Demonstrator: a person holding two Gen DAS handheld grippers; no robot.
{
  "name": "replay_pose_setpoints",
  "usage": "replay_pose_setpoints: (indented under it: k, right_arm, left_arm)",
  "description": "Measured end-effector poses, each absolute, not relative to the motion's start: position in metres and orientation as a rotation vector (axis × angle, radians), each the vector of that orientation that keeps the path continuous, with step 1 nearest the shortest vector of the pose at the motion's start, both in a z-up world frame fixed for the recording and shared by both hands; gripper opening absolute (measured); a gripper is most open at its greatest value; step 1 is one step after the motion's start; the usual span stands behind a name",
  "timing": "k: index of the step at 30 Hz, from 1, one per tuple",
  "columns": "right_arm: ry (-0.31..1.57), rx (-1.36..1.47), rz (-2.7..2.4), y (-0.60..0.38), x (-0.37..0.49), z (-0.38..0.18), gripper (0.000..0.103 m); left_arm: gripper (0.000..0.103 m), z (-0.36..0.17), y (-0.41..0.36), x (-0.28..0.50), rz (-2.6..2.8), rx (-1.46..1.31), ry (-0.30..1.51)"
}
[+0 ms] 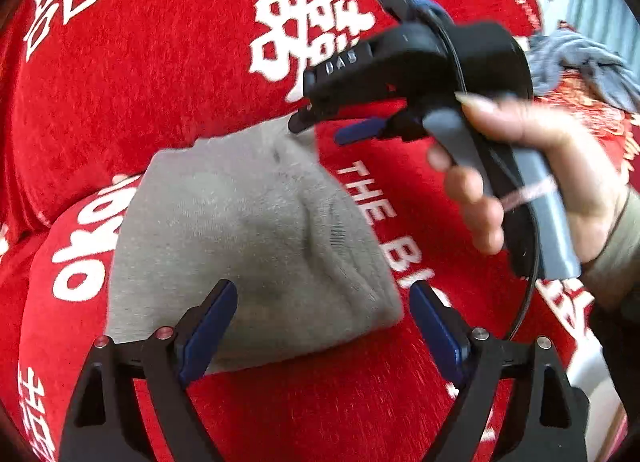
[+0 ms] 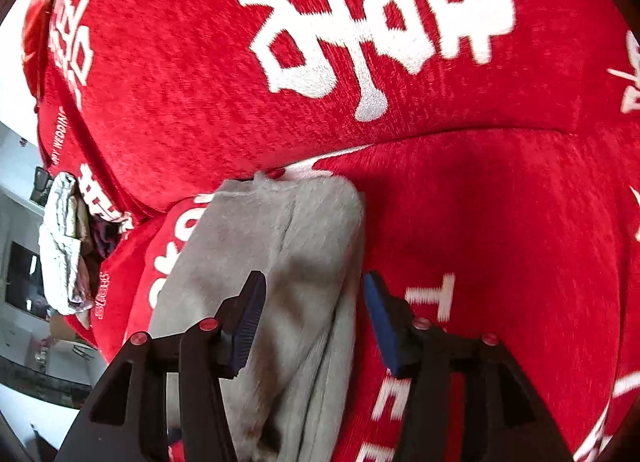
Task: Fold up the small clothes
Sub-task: 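Release the folded sweater with both grippers and withdraw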
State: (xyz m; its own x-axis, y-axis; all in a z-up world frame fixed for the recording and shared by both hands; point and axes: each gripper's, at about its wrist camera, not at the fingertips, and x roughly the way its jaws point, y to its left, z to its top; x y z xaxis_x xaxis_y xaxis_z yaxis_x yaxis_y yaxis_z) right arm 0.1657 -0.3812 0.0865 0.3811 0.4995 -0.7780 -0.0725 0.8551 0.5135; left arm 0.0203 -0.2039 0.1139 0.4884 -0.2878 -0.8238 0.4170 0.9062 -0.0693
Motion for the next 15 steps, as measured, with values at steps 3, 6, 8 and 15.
replay_pose_setpoints:
  k: [3, 6, 8, 15]
  right_arm:
    - [1.11, 0.426, 0.388, -0.378, 0.141, 0.096, 0.058]
    - [1.108, 0.413, 0.417, -0.368, 0.116, 0.098, 0.058]
    - [1.11, 0.414, 0.435, -0.361, 0.1, 0.098, 0.058]
    - [1.068, 0.327, 0.387, -0.331, 0.081, 0.088, 0.033]
  left_arm:
    - [0.088, 0.127, -0.188, 0.01, -0.434, 0.159, 0.932]
    - [0.088, 0.133, -0.164, 0.008, -0.421, 0.131, 0.927]
    - [0.088, 0.135, -0.144, 0.012, -0.391, 0.098, 0.93]
    - [0.088, 0.112, -0.088, 0.047, -0.224, -0.058, 1.003]
